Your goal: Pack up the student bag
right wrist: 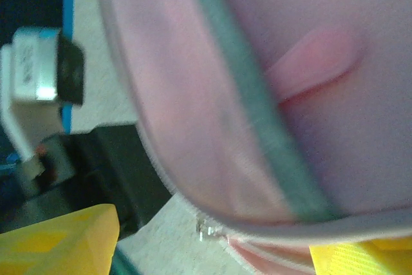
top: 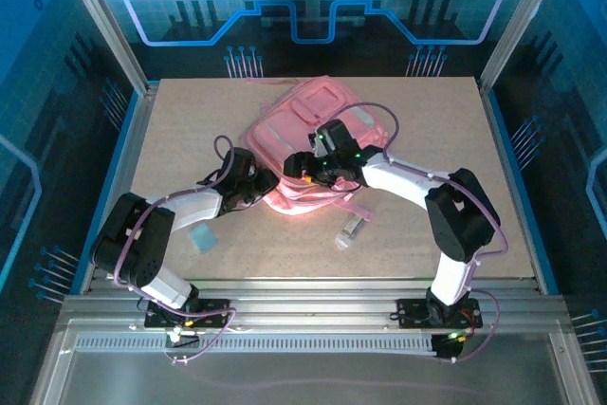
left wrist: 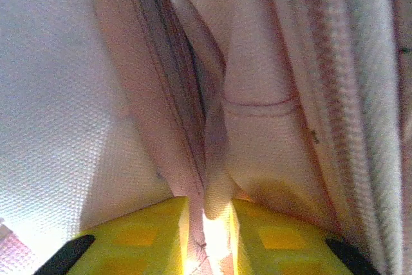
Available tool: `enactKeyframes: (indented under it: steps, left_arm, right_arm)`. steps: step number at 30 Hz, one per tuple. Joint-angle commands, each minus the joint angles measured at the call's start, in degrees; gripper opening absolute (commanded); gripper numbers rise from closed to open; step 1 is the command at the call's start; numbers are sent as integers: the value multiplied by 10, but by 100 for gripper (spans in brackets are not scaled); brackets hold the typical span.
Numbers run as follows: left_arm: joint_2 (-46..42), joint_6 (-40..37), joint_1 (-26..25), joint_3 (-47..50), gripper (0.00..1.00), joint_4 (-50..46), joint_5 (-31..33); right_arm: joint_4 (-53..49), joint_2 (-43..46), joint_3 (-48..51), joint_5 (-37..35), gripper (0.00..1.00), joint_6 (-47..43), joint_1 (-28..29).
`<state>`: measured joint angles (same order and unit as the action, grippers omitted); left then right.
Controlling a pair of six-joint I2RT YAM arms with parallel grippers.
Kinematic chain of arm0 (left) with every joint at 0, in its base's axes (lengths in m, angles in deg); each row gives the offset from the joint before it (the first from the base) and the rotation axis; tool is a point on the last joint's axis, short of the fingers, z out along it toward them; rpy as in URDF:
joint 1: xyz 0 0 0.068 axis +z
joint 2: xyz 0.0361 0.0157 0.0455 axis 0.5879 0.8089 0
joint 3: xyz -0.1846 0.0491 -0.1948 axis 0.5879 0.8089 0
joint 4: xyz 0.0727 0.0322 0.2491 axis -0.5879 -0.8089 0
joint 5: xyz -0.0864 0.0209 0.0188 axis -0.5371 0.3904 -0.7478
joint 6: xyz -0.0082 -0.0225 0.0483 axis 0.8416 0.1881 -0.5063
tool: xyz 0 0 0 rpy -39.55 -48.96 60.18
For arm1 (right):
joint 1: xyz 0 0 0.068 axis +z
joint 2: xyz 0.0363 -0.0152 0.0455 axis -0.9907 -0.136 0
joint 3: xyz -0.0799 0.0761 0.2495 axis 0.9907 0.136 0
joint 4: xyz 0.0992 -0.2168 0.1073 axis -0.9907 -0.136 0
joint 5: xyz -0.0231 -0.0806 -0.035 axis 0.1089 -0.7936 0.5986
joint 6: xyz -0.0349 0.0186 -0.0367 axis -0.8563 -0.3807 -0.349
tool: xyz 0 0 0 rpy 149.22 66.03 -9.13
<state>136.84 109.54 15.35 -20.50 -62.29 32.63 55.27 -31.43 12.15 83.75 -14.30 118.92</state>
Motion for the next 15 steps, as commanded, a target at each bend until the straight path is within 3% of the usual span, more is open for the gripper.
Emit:
enactKeyframes:
  steps: [1,6,11,15]
  left_arm:
    - [-6,-13,-23,-15,27,-18,-26]
    - [-62,-73,-22,-25,39,-116,14]
    - [-136,-134,-22,-37,49,-210,66]
    - [-174,-162,-33,-52,49,-234,65]
  right_arm:
    - [21,35,8,112,76,-11,6]
    - [0,73,37,103,75,-38,-37]
    - [-69,115,44,-26,74,-67,-57]
    - [-52,110,53,-69,69,-28,-64]
